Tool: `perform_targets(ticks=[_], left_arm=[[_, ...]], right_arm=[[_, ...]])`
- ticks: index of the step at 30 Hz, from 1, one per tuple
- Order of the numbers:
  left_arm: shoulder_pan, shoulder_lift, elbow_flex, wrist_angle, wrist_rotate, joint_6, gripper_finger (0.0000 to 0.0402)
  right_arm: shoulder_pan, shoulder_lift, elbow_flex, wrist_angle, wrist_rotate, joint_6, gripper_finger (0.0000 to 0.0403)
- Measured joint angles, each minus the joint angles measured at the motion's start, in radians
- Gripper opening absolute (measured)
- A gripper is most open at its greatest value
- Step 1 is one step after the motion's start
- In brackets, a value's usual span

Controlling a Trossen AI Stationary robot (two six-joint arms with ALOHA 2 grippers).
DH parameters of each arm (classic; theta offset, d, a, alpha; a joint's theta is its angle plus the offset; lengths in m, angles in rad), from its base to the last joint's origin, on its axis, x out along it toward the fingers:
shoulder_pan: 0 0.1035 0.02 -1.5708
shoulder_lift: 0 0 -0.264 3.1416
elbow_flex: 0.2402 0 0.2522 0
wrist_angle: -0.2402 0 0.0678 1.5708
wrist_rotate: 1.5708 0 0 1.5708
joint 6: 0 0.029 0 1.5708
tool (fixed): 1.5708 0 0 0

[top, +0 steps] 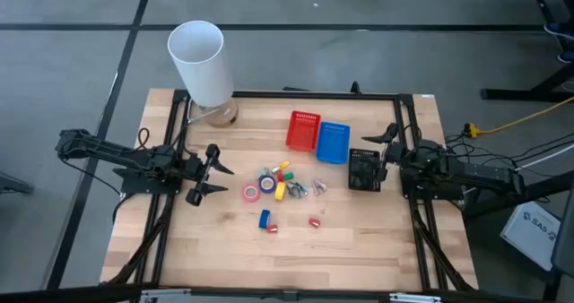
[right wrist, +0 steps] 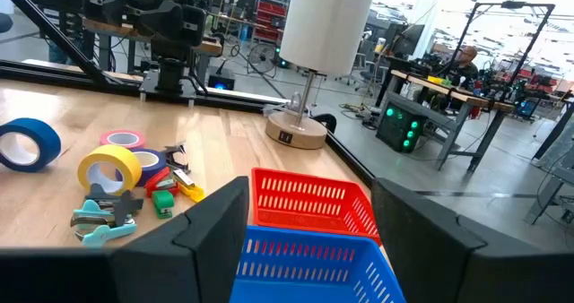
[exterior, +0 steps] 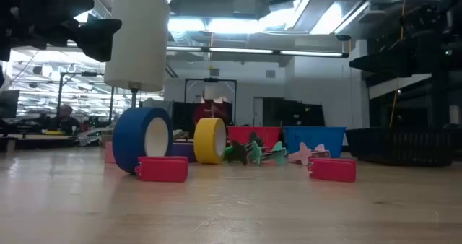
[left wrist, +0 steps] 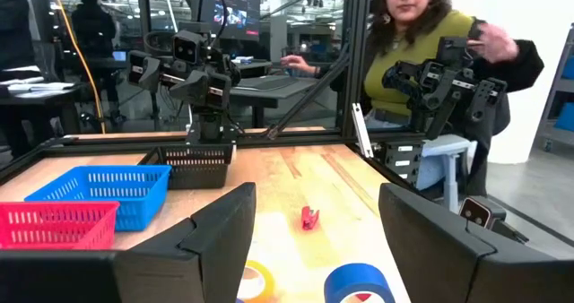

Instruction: Pick and place Stapler, Stapler remover, tape

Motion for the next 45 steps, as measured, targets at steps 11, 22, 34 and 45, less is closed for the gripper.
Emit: perform_targets(ticks=[11, 22, 34, 45], left_arm=[[0.0, 0.0, 0.0, 0.0, 0.0, 0.001, 0.0235], [0.0, 0.0, 0.0, 0.0, 0.0, 0.001, 0.0235], [0.0, 0.0, 0.0, 0.0, 0.0, 0.001, 0.0235], [0.0, 0.0, 0.0, 0.0, 0.0, 0.0, 0.0235]], right_arm=[[0.0, 0.0, 0.0, 0.0, 0.0, 0.0, 0.0239], [0.043, 0.052, 0.285, -0.129, 0.0, 0.0, 0.0239], [0.075, 0.423, 0.789, -0.492, 0.0, 0.0, 0.0239], [0.145, 0.642, 0.834, -0.55, 0.0, 0.0, 0.0239]])
